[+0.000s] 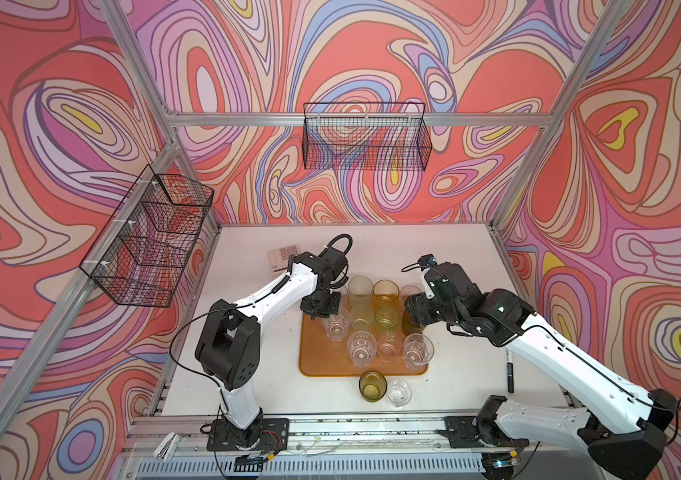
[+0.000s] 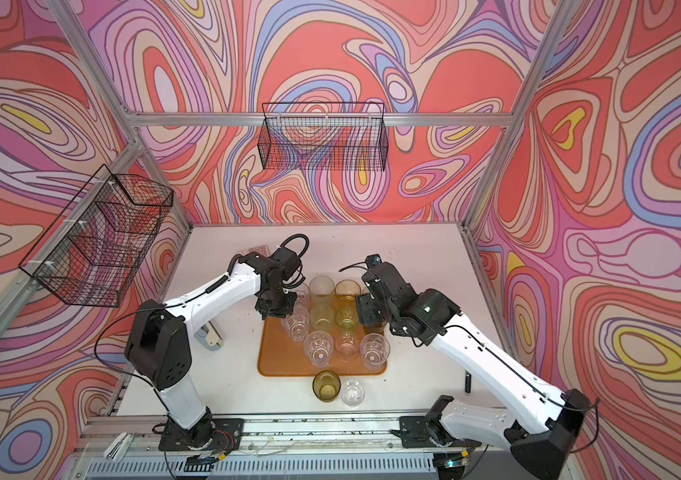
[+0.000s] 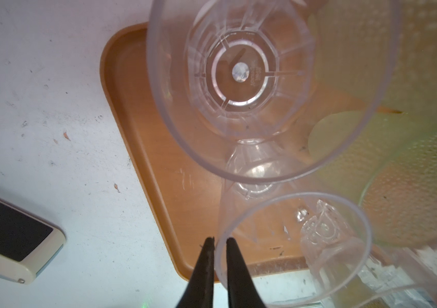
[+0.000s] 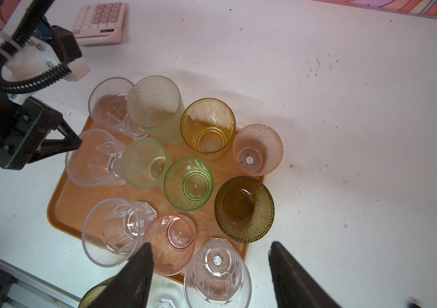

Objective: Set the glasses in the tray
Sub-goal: 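Lower the clear tumbler beside the other clear tumbler and open the left gripper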

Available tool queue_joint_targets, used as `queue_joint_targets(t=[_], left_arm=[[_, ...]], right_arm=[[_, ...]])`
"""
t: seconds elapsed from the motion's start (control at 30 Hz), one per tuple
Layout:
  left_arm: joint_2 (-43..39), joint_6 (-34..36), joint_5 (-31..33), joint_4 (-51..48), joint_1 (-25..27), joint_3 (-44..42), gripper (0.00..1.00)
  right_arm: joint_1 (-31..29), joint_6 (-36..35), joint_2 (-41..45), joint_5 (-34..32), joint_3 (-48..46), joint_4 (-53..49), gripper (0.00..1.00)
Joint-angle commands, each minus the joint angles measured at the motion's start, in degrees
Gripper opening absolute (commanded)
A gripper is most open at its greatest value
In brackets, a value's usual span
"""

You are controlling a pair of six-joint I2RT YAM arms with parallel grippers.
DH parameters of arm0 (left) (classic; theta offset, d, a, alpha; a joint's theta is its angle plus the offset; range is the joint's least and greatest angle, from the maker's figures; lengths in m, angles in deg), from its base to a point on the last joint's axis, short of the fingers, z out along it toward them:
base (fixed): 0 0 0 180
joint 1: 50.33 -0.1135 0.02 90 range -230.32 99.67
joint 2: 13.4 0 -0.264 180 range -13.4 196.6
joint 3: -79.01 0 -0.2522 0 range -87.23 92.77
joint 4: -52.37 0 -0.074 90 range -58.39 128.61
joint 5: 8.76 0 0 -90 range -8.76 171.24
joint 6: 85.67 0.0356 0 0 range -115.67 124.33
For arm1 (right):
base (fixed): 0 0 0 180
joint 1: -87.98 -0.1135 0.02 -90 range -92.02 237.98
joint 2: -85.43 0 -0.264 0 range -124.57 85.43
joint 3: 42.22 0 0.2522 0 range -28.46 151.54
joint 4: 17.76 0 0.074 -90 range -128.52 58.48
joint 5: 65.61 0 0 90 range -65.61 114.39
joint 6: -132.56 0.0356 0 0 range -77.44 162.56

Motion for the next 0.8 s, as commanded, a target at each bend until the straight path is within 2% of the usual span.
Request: queue_joint_targets(t=[0.0,0.77], left_arm=[[0.2,0.5,1.4,-2.2,-0.3,1.7,0.16],[-6.3,1.2,2.2,-9.1,-0.3,4.6,0.27]], right_arm=[[0.1,-0.4,1.1,-1.1,0.3,-0.3,0.71],[0.1,0.0,0.7,-0.9,0.0,0.3,0.71]])
